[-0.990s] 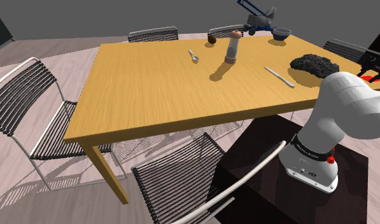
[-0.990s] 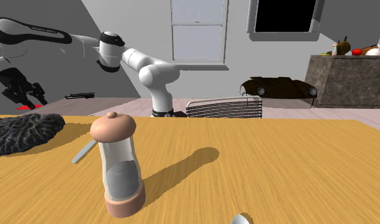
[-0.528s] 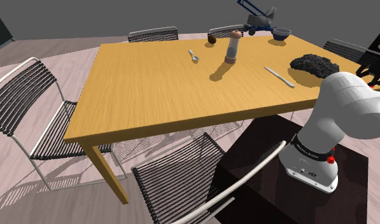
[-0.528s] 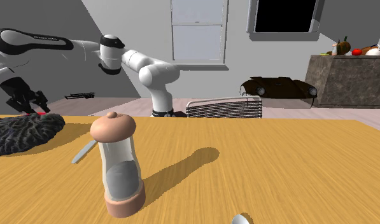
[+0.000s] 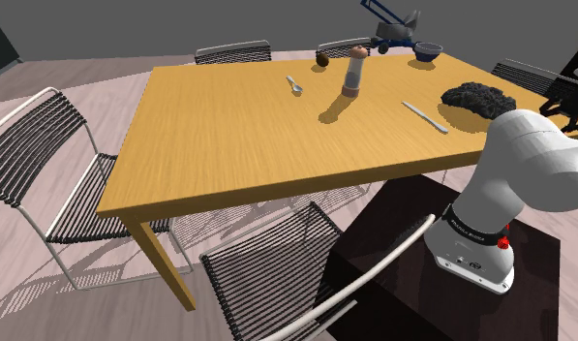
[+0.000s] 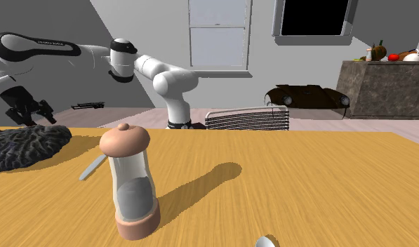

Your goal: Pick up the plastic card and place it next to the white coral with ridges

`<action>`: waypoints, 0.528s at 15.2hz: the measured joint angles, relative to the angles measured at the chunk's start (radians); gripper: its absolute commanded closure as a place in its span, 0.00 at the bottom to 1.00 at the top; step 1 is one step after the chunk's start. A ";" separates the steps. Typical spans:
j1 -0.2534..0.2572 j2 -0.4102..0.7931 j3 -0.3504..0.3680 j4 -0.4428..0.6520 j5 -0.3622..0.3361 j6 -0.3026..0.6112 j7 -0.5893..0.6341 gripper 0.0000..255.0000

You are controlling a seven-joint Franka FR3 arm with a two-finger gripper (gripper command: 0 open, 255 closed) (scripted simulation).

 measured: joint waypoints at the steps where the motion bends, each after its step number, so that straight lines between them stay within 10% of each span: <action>1: 0.000 0.000 0.000 0.000 0.000 0.000 0.000 0.00; 8: 0.055 0.024 0.001 0.116 0.012 -0.062 -0.032 0.00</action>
